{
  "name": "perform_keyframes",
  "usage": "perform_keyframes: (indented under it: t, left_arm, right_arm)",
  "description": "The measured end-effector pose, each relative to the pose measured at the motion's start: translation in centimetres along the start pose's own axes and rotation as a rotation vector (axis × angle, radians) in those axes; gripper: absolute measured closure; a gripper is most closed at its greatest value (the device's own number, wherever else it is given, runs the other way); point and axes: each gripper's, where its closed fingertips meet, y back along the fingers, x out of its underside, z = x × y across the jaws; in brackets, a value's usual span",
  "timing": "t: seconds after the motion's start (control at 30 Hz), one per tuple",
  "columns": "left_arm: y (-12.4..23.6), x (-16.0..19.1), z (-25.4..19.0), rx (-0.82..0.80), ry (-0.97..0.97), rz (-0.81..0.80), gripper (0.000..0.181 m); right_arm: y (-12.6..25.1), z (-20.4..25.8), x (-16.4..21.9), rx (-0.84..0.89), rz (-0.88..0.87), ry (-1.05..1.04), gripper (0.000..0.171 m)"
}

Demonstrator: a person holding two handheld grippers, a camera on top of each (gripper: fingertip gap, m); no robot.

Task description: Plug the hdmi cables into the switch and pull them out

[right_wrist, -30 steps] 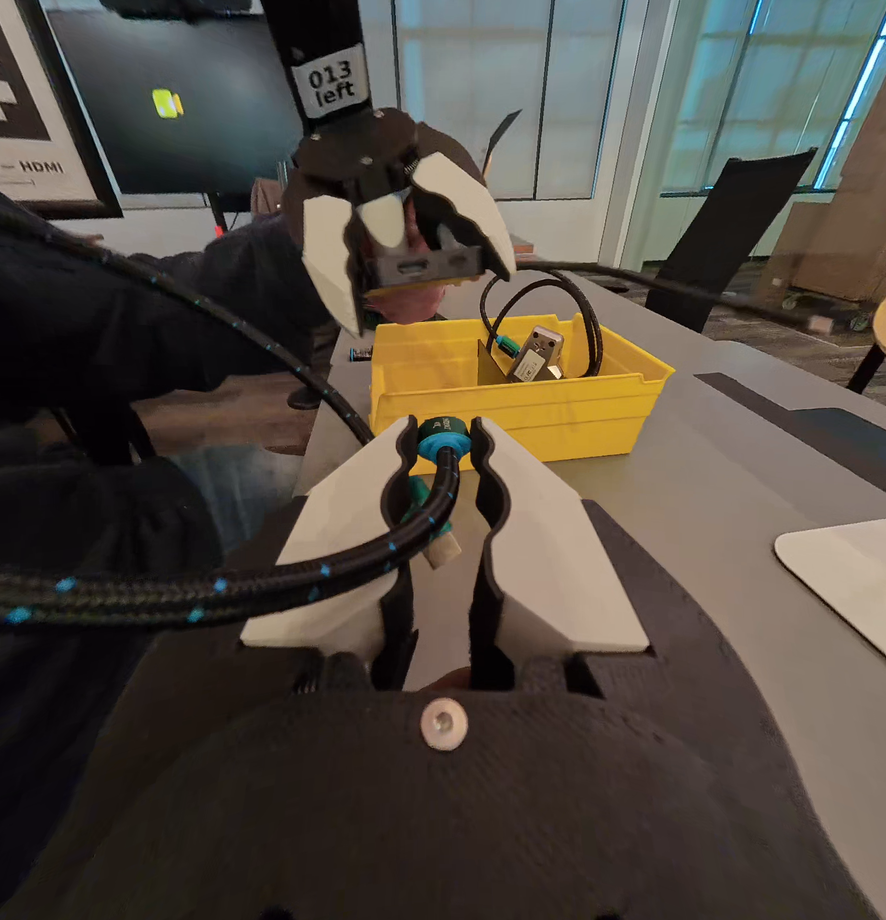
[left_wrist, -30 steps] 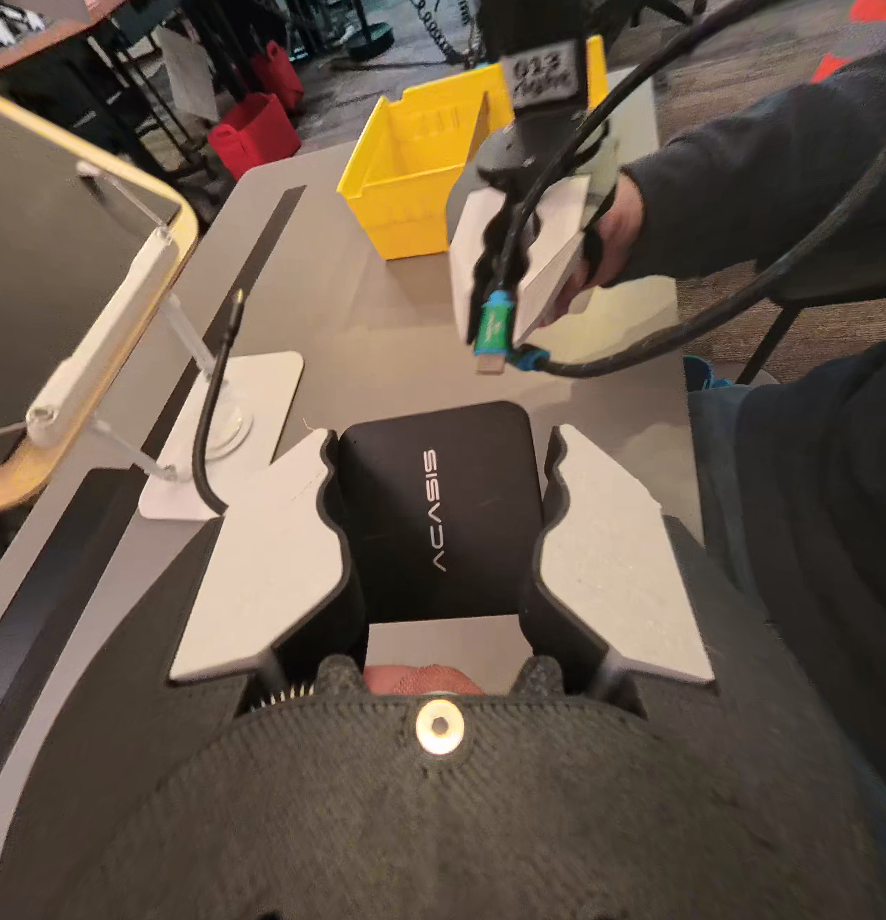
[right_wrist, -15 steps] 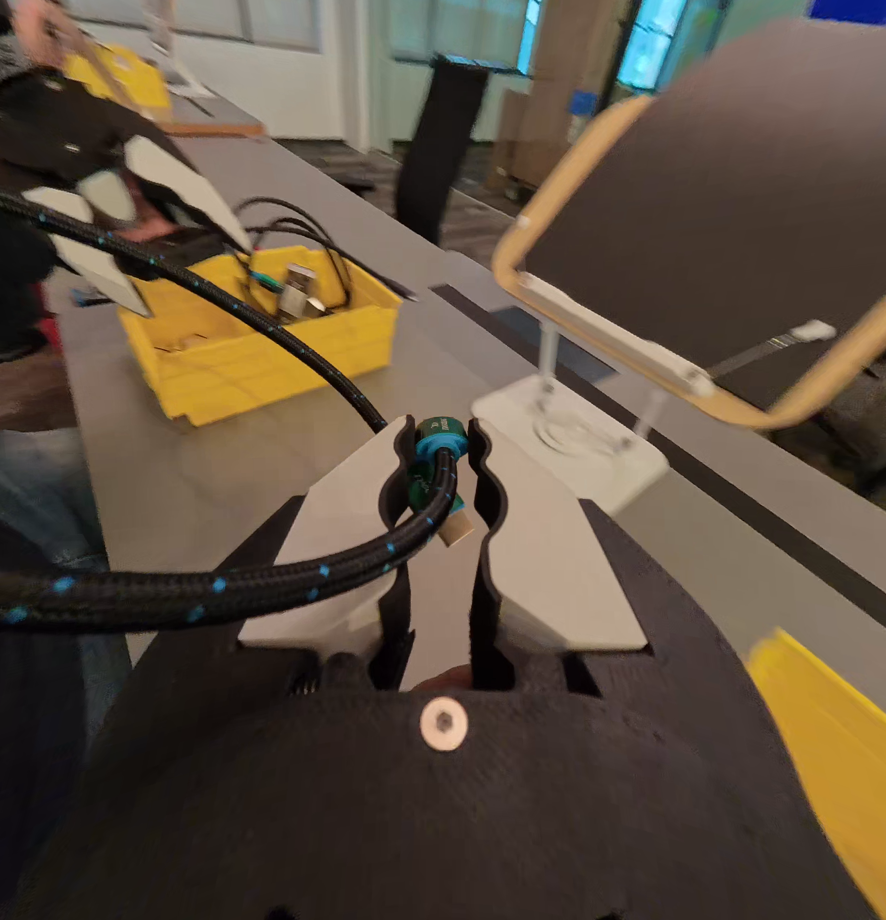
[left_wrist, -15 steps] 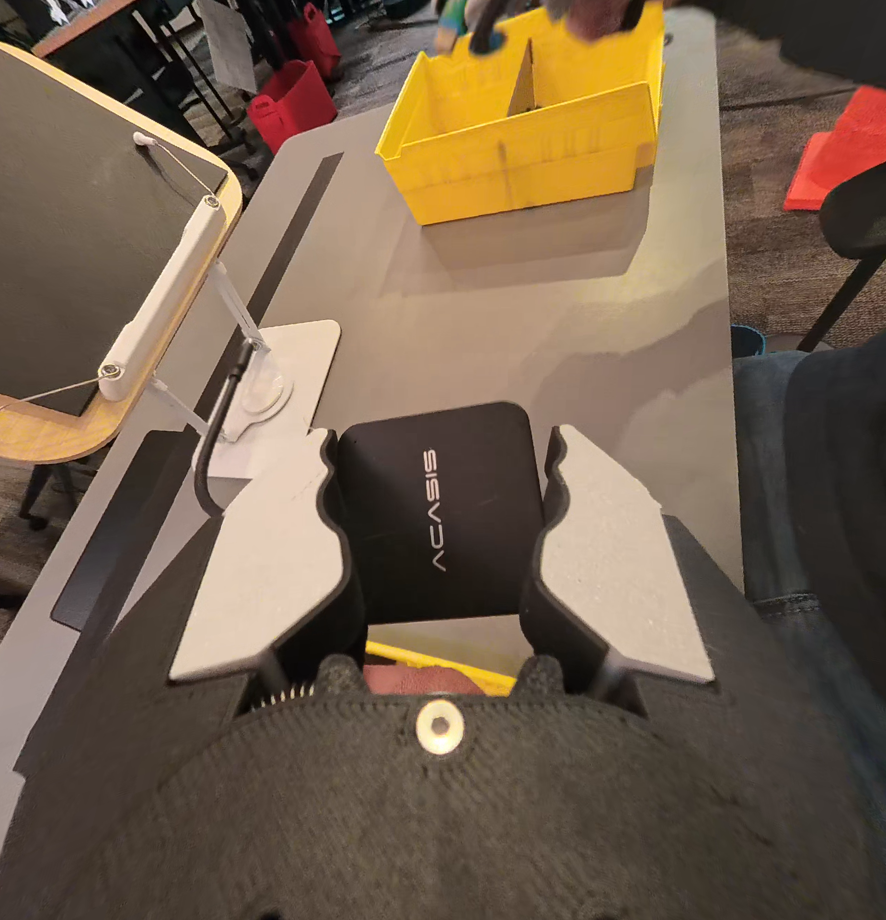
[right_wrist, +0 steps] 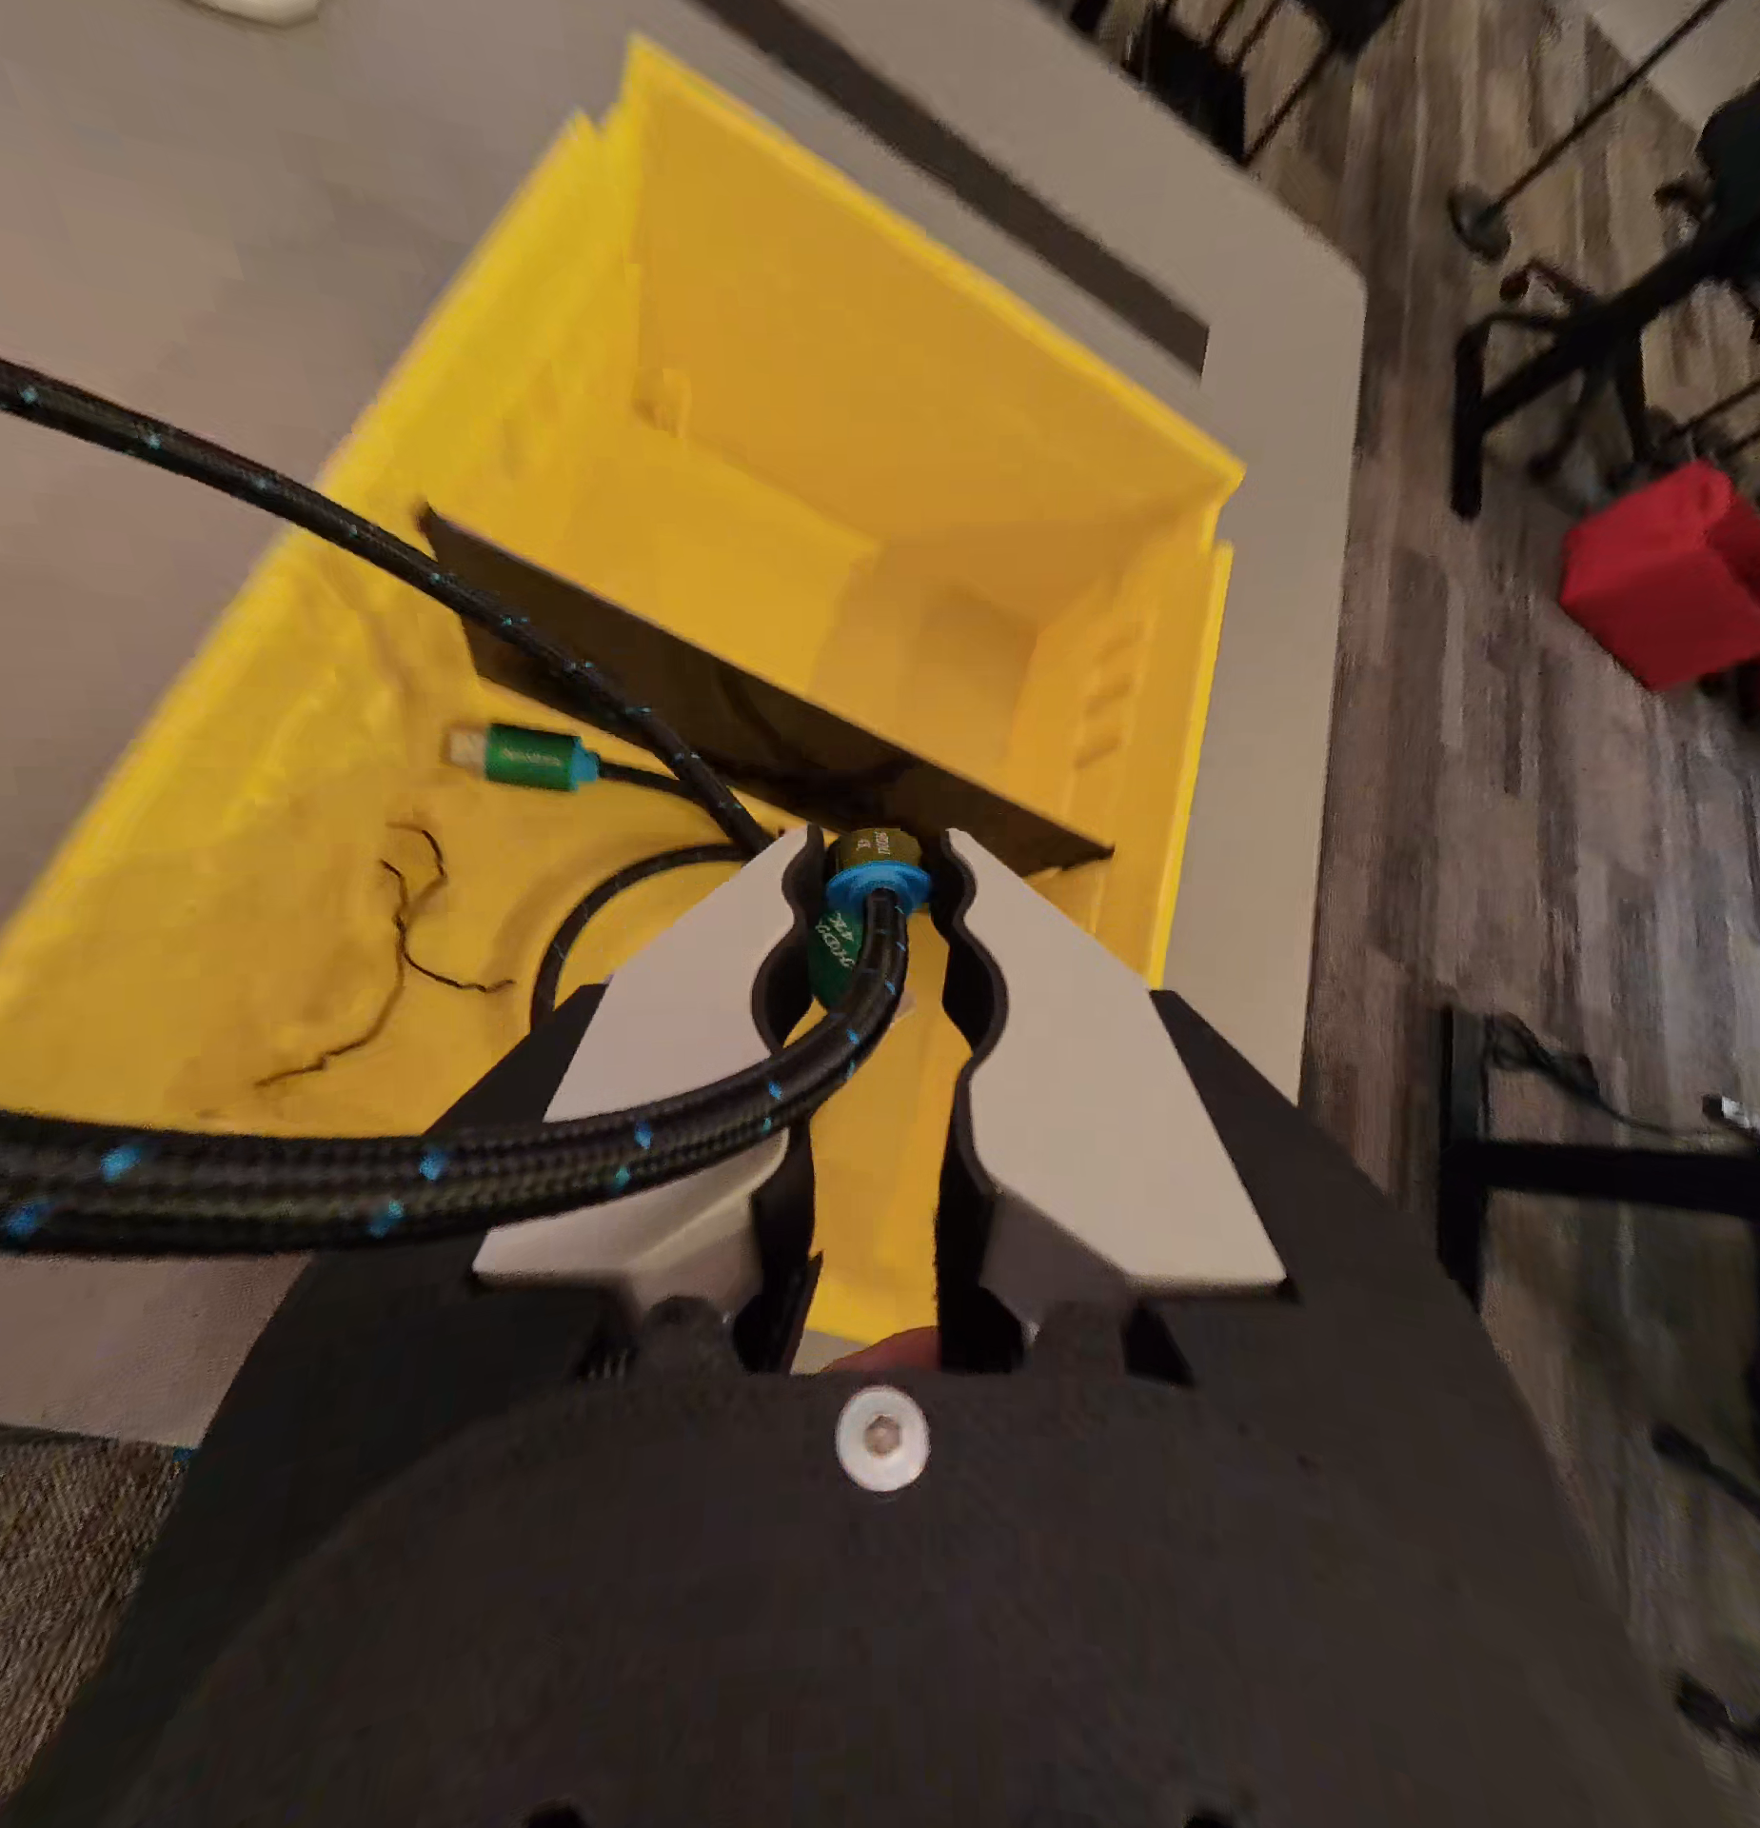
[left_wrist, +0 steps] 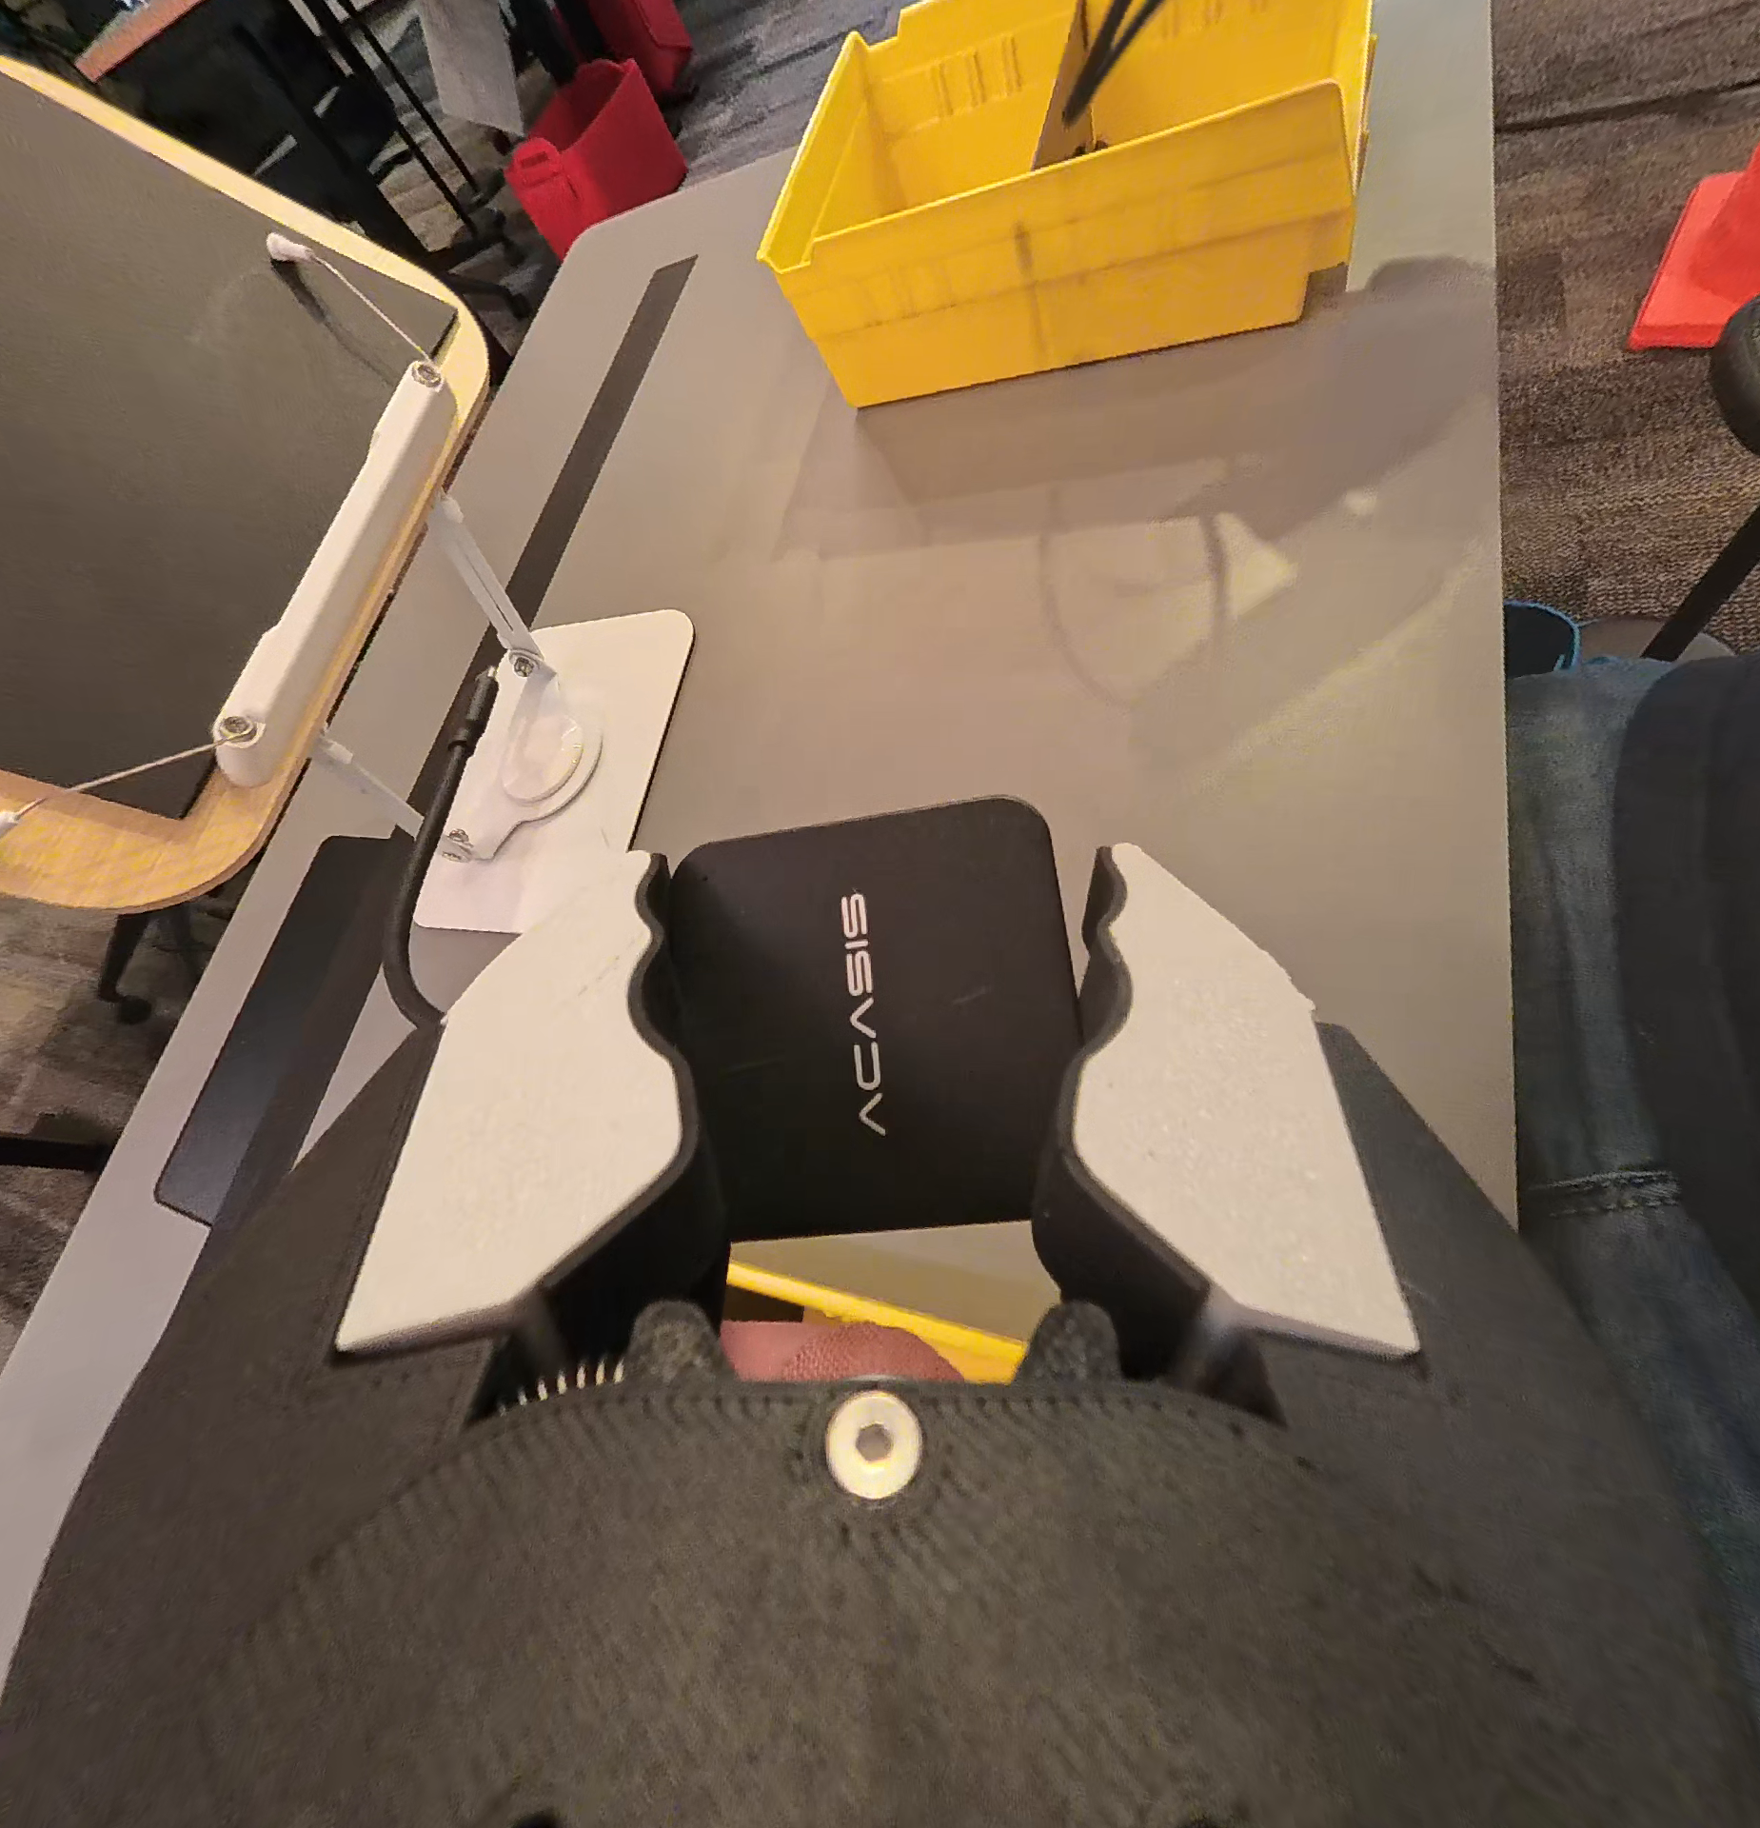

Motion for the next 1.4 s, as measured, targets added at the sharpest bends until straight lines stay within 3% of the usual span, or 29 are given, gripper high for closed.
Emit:
perform_keyframes:
  t: [0.17,0.23,0.27,0.33,0.5,0.57,0.83,0.97,1.07,1.17,1.27,1.33,1.4]
  left_arm:
    - [-0.3,0.0,-0.3,0.002,-0.004,0.009,0.103]
    - [-0.6,0.3,-0.4,0.007,-0.006,0.022,0.103]
    - [-0.6,0.4,-0.4,0.009,-0.005,0.029,0.103]
    - [-0.8,0.7,-0.5,0.012,-0.004,0.038,0.103]
    - [-1.0,0.9,-0.6,0.023,-0.001,0.048,0.103]
    - [-1.1,0.9,-0.7,0.026,-0.002,0.053,0.103]
    - [-1.0,0.7,-1.1,0.036,0.000,0.056,0.103]
    - [-1.1,0.6,-1.3,0.046,0.000,0.055,0.102]
    - [-1.3,0.7,-1.5,0.053,-0.001,0.062,0.102]
    - [-1.5,0.6,-1.8,0.062,-0.002,0.062,0.102]
    - [-1.7,0.6,-2.0,0.069,-0.003,0.064,0.102]
    - [-1.8,0.6,-2.2,0.069,-0.004,0.065,0.102]
    - [-1.9,0.3,-2.3,0.072,-0.003,0.053,0.102]
  right_arm:
    - [-3.1,-1.3,4.1,0.139,0.151,0.061,0.151]
    - [-3.6,-0.8,4.8,0.118,0.200,0.091,0.145]
    - [-3.7,-0.4,5.4,0.091,0.248,0.111,0.141]
    - [-3.4,0.2,6.9,0.041,0.359,0.162,0.112]
    - [-1.3,2.7,8.8,-0.132,0.463,0.224,0.088]
    - [-0.9,3.6,8.5,-0.182,0.430,0.225,0.094]
    - [1.9,5.3,7.0,-0.321,0.344,0.198,0.080]
    - [2.9,7.5,5.8,-0.490,0.252,0.159,0.075]
    - [2.2,6.6,5.5,-0.438,0.225,0.076,0.096]
    - [0.1,6.2,6.3,-0.324,0.288,0.036,0.082]
    - [0.4,7.6,5.7,-0.346,0.252,0.085,0.112]
    - [1.3,8.1,5.1,-0.405,0.230,0.046,0.094]
    - [2.4,7.5,4.1,-0.375,0.201,0.067,0.093]
